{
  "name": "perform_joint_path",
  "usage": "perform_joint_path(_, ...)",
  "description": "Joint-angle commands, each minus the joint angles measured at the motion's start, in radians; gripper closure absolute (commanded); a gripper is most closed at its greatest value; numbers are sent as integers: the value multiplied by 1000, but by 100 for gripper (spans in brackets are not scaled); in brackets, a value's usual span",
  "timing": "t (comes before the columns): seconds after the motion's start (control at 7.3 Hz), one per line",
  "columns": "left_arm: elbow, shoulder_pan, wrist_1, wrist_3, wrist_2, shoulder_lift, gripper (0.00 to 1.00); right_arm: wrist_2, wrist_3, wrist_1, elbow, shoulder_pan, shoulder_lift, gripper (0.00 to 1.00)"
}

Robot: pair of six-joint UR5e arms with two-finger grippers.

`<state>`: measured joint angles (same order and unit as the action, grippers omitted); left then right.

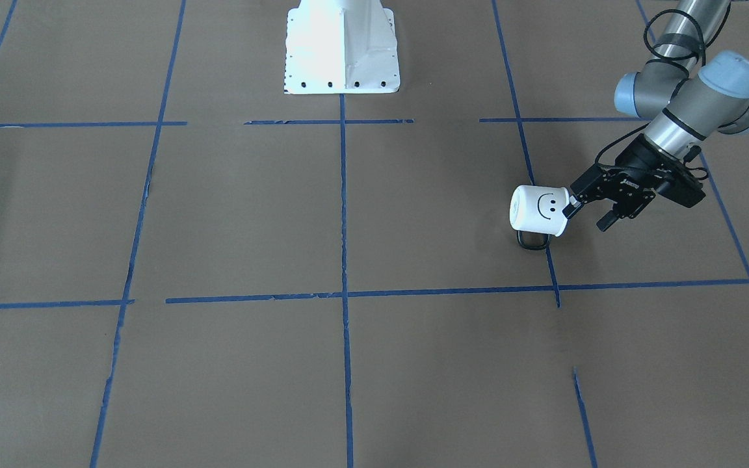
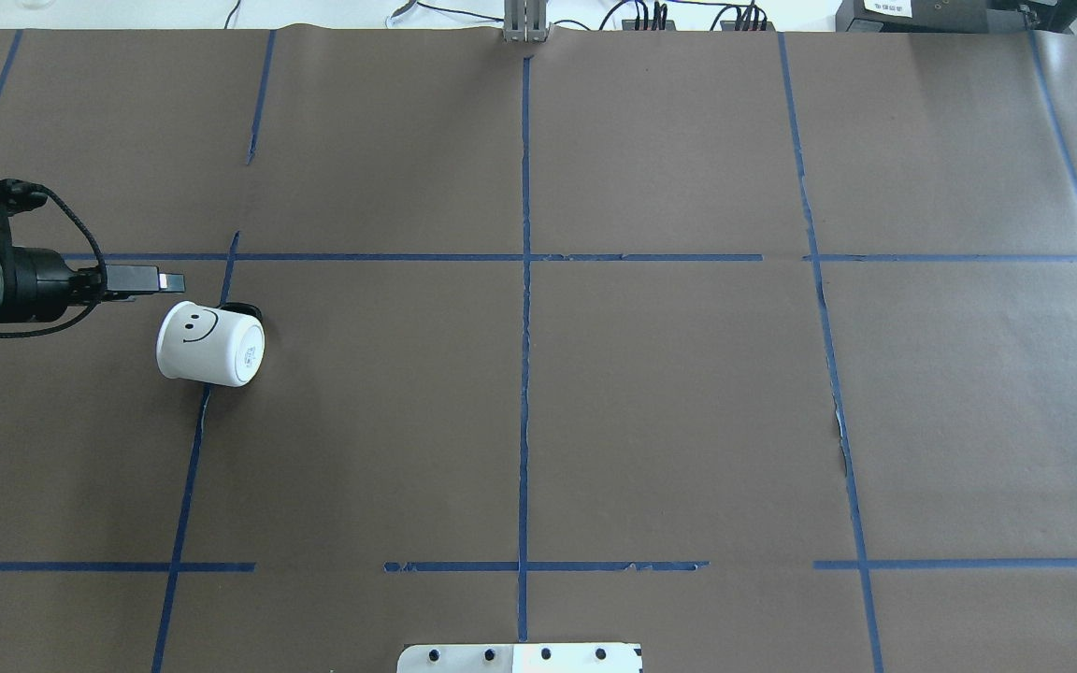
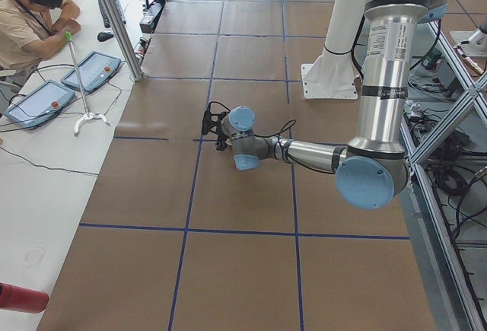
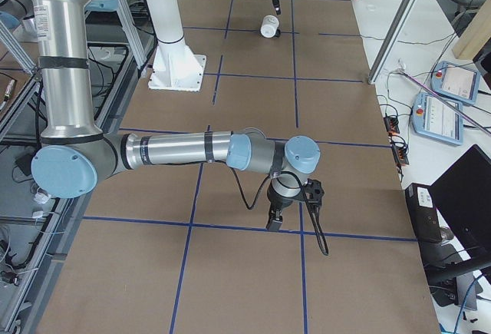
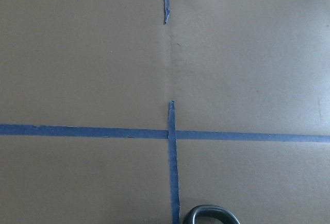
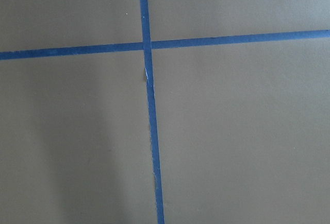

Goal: Flip mug
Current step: 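Move the left gripper toward the open mouth of the sideways white mug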

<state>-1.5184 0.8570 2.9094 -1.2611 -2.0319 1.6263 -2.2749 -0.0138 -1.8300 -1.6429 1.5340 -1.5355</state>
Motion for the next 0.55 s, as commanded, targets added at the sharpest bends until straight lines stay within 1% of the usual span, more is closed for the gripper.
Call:
perform_joint_path(0.0,71,-9,215,-57,-66,1,0,0,0,0,0,0,0,0)
perform_joint_path(0.14,108,-16,249,-69,-67,7,0,0,0,0,0,0,0,0)
perform_joint_path(0.41,138,-45,406,-156,-61,13,0,0,0,0,0,0,0,0)
